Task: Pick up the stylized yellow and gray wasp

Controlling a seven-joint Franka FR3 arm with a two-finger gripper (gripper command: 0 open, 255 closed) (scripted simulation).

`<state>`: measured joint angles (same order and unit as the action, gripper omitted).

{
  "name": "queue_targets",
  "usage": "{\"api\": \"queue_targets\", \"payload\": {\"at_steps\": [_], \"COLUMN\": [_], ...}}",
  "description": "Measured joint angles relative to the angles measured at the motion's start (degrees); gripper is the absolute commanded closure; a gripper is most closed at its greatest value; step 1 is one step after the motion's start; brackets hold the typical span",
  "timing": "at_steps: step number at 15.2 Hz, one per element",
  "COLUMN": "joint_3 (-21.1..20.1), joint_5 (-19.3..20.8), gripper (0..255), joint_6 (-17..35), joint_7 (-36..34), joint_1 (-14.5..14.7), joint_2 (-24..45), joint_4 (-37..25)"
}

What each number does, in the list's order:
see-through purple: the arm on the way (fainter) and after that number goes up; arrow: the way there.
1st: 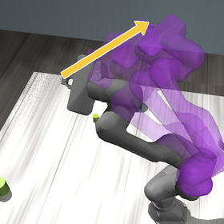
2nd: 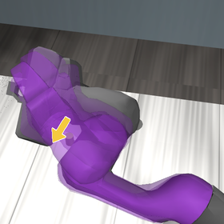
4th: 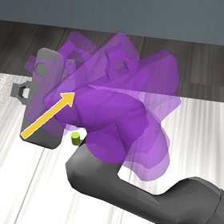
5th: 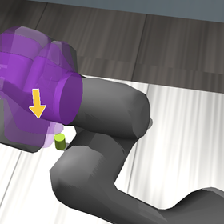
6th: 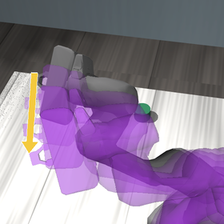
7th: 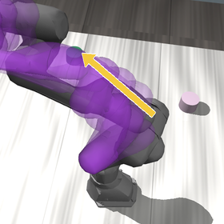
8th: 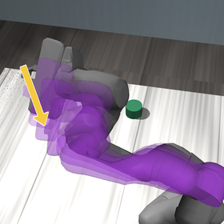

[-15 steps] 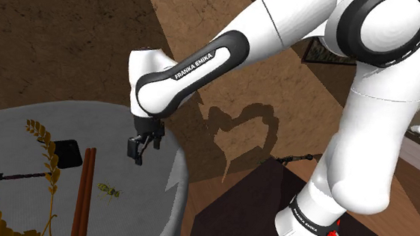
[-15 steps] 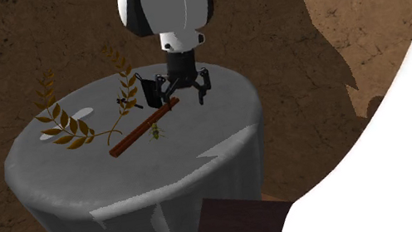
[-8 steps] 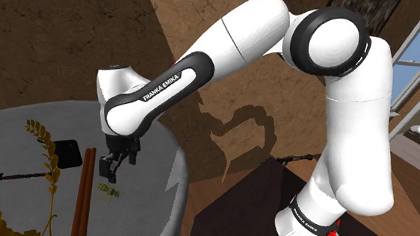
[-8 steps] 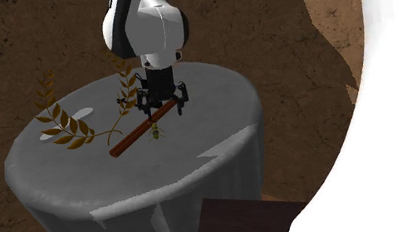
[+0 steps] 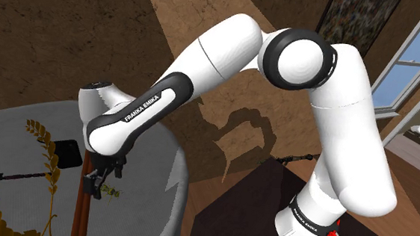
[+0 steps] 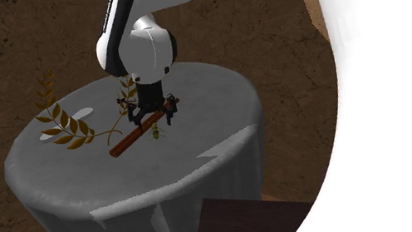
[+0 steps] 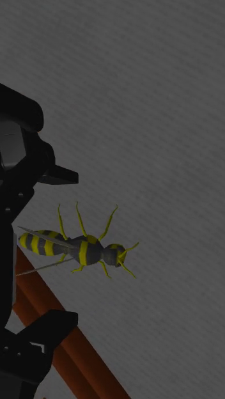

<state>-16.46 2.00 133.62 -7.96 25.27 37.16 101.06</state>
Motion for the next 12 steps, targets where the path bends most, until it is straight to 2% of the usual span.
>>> {"api": "queue_targets", "payload": {"at_steps": [4, 5, 12], "joint_3": [0.45, 0.49, 0.50], "joint_5": [0.50, 0.54, 0.57], "gripper": [0, 255, 255], "joint_6": [1.74, 1.87, 2.06], "joint_7": [-0.05, -0.06, -0.09], "joint_1": [0.45, 0.49, 0.57], "joint_2": [2.53, 2.75, 2.89], "joint_4": [-0.75, -0.85, -0.99]}}
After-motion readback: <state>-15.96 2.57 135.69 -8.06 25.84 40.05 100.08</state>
